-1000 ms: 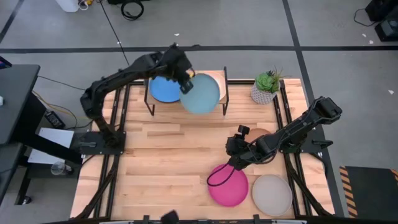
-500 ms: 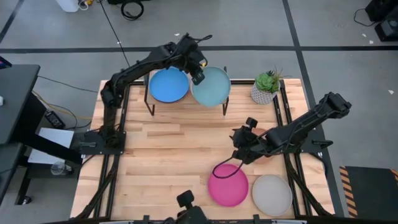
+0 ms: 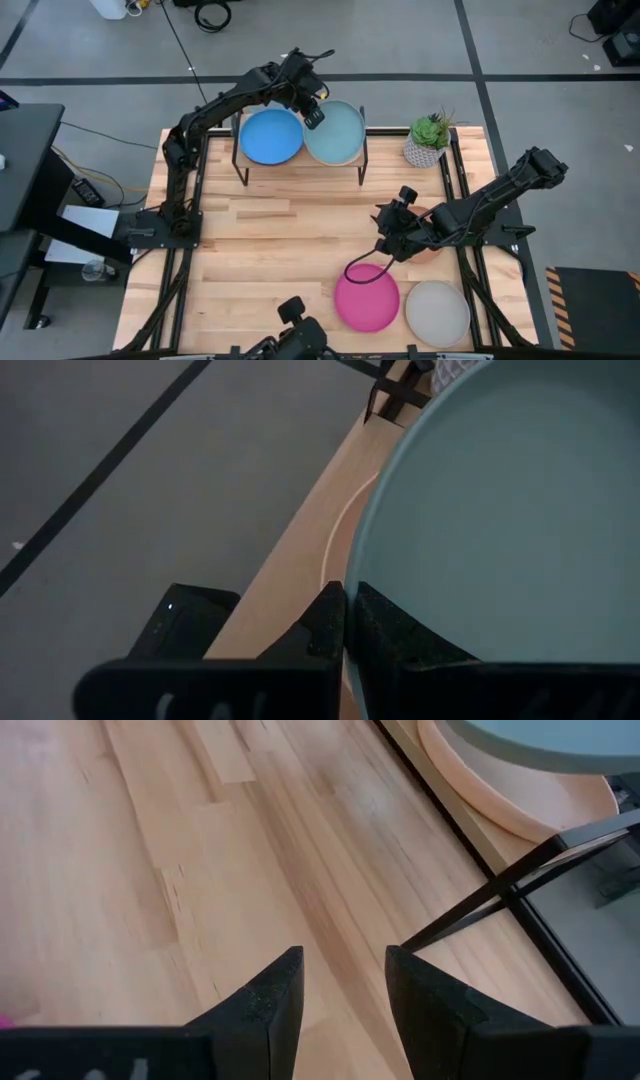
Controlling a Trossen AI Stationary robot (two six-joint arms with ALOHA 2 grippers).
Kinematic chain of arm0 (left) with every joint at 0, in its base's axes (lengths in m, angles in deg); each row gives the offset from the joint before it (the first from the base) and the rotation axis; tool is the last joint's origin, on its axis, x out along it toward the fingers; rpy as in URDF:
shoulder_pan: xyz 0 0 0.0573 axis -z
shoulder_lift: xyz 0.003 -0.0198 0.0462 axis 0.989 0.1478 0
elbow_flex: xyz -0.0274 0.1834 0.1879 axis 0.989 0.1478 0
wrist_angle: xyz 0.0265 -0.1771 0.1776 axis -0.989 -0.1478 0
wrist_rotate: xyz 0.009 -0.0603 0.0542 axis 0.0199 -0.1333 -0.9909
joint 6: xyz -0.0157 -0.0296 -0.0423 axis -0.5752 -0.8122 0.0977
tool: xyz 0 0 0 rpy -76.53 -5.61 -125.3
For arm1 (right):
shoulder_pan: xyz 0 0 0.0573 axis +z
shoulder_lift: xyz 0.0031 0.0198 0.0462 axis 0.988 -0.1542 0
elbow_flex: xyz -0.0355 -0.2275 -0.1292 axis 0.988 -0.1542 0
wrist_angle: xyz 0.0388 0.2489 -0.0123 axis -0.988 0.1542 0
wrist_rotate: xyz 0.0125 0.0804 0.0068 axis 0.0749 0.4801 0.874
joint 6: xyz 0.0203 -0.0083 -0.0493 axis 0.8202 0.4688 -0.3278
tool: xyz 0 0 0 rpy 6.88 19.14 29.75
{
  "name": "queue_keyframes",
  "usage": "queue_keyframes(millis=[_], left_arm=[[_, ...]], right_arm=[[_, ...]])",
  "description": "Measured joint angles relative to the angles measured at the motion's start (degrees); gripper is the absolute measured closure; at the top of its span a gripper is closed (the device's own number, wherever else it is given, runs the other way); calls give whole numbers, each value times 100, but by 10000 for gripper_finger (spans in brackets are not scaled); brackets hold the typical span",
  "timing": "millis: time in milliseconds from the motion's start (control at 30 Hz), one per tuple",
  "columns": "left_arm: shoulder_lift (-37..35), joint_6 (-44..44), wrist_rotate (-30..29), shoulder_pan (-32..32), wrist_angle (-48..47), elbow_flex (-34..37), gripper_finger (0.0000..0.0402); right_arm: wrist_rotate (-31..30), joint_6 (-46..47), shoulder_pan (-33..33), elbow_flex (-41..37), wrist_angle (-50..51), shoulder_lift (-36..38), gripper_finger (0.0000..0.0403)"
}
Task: Place and stack plates onto a shelf
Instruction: Stack the light blue plate on top of the light brown plate on the shelf, then stack the brown plate on top of the light blue plate on the shelf
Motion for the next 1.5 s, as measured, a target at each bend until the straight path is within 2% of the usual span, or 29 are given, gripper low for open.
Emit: queue_keyframes(millis=[267, 533, 667, 733, 867, 933, 1033, 1167, 1300, 1400, 1500], left_arm=[[61, 144, -1, 107, -29, 7, 368], [61, 259, -23, 158, 151, 7, 280], [-25, 587, 23, 134, 109, -12, 256], [-178, 856, 382, 143, 72, -21, 253], [-473, 1305, 1487, 336, -434, -42, 251], [-519, 1554, 1639, 609, -821, -27, 251], [-490, 1883, 1263, 1115, -1305, 23, 251], [-298, 2206, 668, 1908, -1305, 24, 251], [-232, 2327, -304, 2519, -1203, 24, 251], [-229, 2322, -941, 2694, -1173, 24, 251], [-227, 2175, -1057, 2668, -976, 24, 250]], right_arm=[[26, -2, 2, 0, -8, -4, 254], [27, -4, 2, 0, -19, -4, 254], [31, -7, 2, 0, -16, -4, 254], [35, -7, 2, 0, 3, -4, 254], [63, -4, 2, 0, 61, -4, 254], [116, -4, 2, 0, 60, -4, 254], [156, -2, 2, 0, 54, -4, 254], [154, 49, 2, 0, 56, -4, 254], [160, 127, 2, 0, 83, -6, 254], [169, 131, 23, 0, 99, -6, 254], [157, 117, 22, 0, 105, -6, 254]])
